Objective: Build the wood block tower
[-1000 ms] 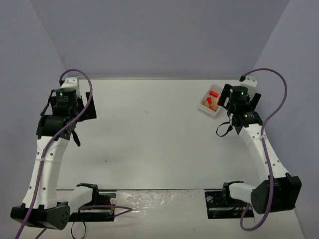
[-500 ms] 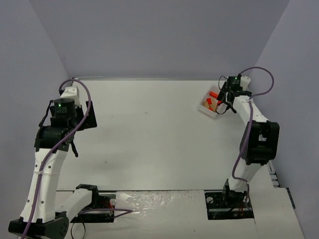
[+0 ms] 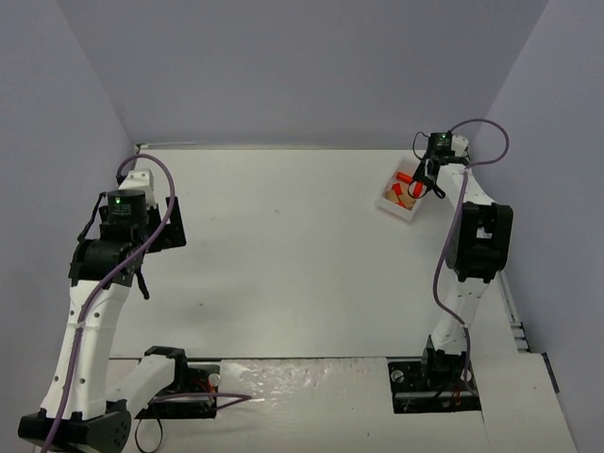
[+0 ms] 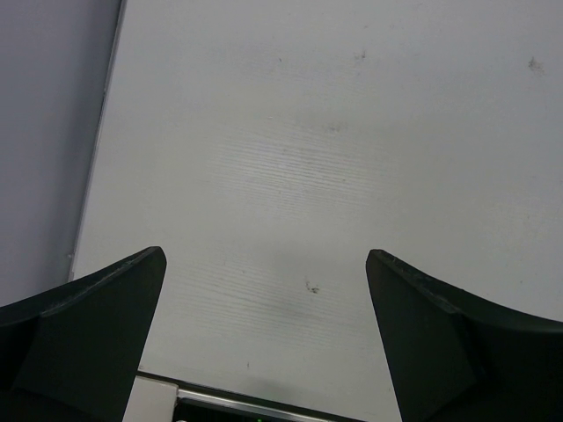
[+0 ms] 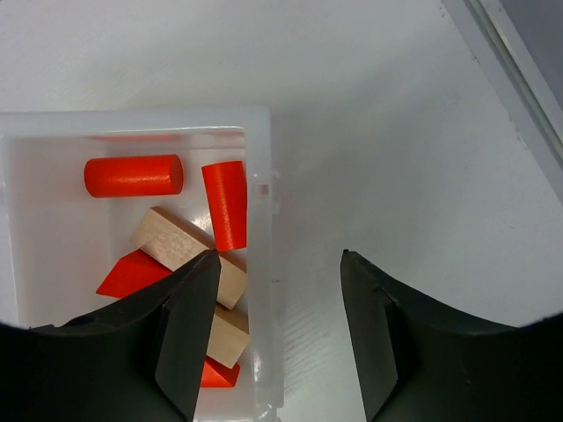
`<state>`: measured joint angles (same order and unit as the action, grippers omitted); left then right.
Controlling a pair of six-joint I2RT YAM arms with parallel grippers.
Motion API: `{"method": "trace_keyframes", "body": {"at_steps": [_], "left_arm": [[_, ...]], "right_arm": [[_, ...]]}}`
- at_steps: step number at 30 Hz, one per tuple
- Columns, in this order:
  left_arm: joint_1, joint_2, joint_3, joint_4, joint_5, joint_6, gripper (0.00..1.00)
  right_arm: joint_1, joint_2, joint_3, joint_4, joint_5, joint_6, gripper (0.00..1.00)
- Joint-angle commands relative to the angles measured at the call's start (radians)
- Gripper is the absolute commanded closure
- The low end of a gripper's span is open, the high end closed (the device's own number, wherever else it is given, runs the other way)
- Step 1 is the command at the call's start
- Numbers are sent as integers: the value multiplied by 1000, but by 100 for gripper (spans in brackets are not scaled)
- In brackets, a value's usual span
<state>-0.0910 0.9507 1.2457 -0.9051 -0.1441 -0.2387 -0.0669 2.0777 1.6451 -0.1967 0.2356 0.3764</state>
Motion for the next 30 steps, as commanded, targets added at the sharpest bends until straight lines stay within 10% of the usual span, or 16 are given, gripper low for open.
{"method": "trace_keyframes", "body": {"at_steps": [1,10,30], "left_arm": [[-4,-9,6,6,-25,12,3],[-4,6,12,6,-32,33,3],[-4,34,41,12,-54,36,3]], "right_arm": [[-7,27,66,3,-17,-15,56],[4,44,96,5,-53,-180,99],[555,-278,-208,89,67,-795,100]]}}
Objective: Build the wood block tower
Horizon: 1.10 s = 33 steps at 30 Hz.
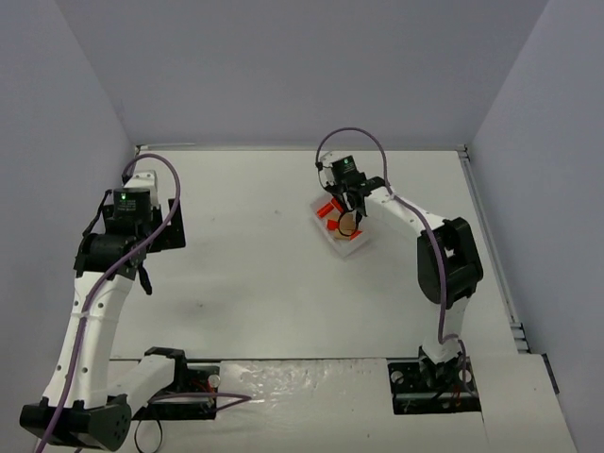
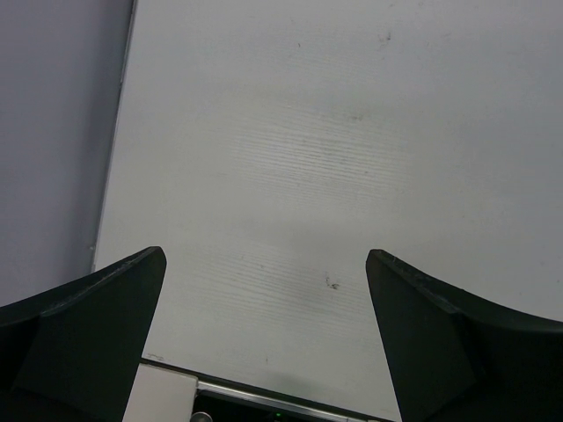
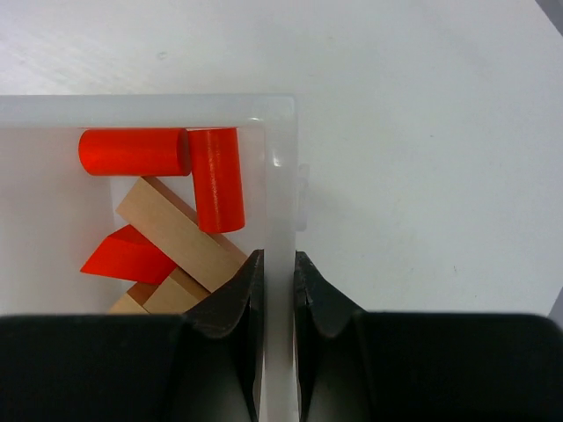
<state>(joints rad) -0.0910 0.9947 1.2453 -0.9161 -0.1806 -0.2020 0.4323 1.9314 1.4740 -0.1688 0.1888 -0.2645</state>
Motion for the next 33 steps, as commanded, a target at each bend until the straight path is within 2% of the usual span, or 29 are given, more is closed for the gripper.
{"method": "trace_keyframes", "body": {"at_steps": [1,11,16,24,28,33], "left_arm": [[-4,-11,34,24,-17,-3,3],[-4,-14,-9,29,-33,-37,3],[-4,-25,-30,33,-51,-52,3],[-3,-64,-43,33,-150,-70,3],[-3,-72,-43,36,-168,-83,3],[-4,-73,-50,37,-165,-93,3]], "right_arm": [[100,-147,-47,61,130,-177,100],[404,-207,-213,161,492,-387,100],[531,-195,-343,316,620,-481,100],[738,-242,-541,556,717,-593,100],[824,-265,-621,584,704,-606,100],[866,-282,-671,580,725,-555,100]]}}
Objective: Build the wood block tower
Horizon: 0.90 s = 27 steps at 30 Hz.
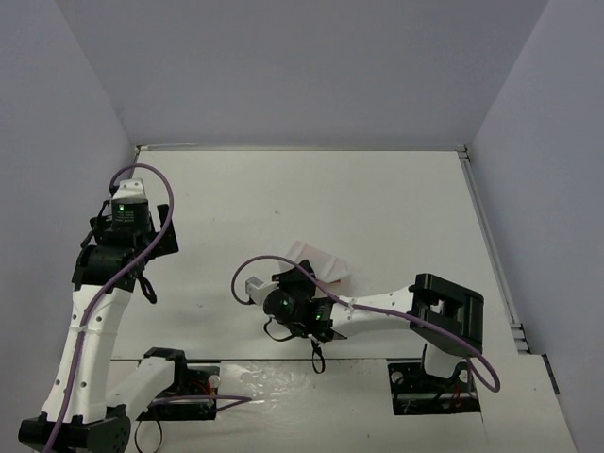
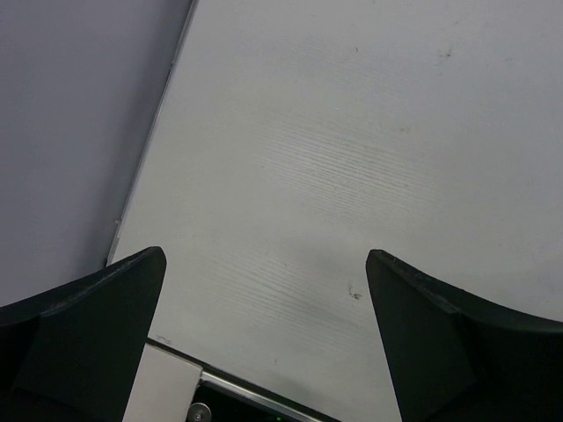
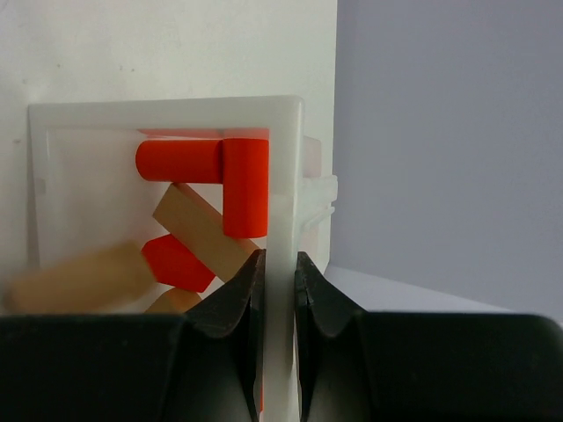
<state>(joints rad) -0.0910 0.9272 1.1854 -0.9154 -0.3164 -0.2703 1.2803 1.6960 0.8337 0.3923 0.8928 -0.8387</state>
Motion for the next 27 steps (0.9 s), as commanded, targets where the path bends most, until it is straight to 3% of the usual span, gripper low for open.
{"method": "trace_keyframes", "body": {"at_steps": [1,8,13,17,27], "left_arm": [[-3,-6,8,38,-29,-28,3],[-3,2,-8,59,-5,-43,3],[-3,18,-69,113,85,-95,3],[-4,37,-126,150,148,-129,3],[-3,51,-153,193,150,-119,3]], "right_arm": [[20,-54,-39,18,18,28,100],[22,-62,-49,16,11,44,100],[30,1,-26,74,118,34,100],[7,25,-23,191,220,-16,100],[7,34,5,278,216,-149,100]]}}
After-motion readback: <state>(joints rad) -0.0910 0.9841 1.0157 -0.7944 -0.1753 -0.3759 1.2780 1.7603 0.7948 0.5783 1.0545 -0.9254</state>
